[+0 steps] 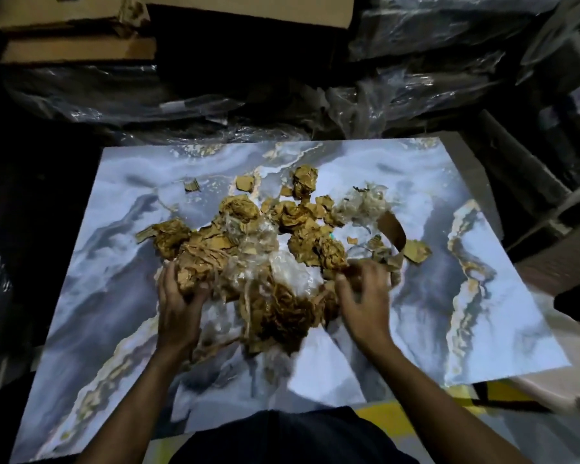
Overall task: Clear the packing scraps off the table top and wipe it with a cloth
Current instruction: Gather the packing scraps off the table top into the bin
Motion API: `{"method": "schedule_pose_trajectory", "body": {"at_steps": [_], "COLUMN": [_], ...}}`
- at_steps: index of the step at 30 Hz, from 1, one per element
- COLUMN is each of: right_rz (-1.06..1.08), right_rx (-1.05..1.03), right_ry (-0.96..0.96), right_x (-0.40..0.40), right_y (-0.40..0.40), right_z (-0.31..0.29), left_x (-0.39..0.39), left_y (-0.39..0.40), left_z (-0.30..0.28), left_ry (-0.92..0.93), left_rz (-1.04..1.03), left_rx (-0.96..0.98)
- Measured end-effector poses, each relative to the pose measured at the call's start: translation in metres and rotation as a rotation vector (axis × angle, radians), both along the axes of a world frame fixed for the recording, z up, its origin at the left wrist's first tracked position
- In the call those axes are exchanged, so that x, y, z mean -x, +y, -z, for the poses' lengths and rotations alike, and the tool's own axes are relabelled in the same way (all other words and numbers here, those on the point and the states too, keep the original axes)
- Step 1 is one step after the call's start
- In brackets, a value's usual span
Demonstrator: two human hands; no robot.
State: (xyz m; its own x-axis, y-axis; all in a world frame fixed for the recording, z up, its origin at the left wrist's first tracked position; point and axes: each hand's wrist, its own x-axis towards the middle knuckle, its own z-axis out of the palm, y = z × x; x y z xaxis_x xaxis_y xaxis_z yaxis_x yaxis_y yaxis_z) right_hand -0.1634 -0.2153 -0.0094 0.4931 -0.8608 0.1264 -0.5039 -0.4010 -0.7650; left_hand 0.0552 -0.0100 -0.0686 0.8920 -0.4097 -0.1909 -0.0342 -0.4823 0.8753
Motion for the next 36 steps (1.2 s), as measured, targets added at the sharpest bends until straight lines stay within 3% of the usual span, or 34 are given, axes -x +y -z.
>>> {"method": "schedule_pose_trajectory", "body": {"at_steps": [4,10,14,18,21,24,27,31,33,36], "right_rz": [0.038,-0.309,-0.497,-0.37,-0.335,-0.285,-0.243,-0.416,-0.449,-0.337], "right_rx": [0.218,0.287,0.317,0.156,0.002,0.022,-0.02,-0.132,-0.158,-0.094], "right_ry": [0.012,0.569,0.822,0.568,0.369,0.343,0.367,0.376,0.274,0.094], "right_x": [-0.011,-0.044,-0.047,-0.031,-0.023,-0.026,-0.033,-0.046,-0.043,-0.014], "right_y": [-0.08,-0.191,-0.221,-0.219,-0.198,-0.163,-0.127,-0.117,-0.126,-0.147], "right_z": [-0.033,-0.018,0.003,0.02,0.031,0.034,0.032,0.02,0.006,-0.005], "left_x": [0.009,0.068,0.096,0.103,0.106,0.111,0.115,0.12,0.121,0.112], "left_y": [0.022,0.047,0.031,0.0,-0.022,-0.046,-0.074,-0.09,-0.086,-0.066], "left_z": [-0.005,-0.027,-0.016,-0.011,-0.007,-0.01,-0.017,-0.018,-0.022,-0.034], "left_ry": [0.032,0.088,-0.036,-0.021,0.11,0.136,0.097,0.153,0.12,-0.052], "left_rz": [-0.049,-0.021,0.065,-0.046,-0.099,-0.165,-0.203,-0.211,-0.28,-0.409], "left_rx": [0.059,0.047,-0.109,-0.113,0.066,0.194,0.128,0.205,0.258,0.134]}}
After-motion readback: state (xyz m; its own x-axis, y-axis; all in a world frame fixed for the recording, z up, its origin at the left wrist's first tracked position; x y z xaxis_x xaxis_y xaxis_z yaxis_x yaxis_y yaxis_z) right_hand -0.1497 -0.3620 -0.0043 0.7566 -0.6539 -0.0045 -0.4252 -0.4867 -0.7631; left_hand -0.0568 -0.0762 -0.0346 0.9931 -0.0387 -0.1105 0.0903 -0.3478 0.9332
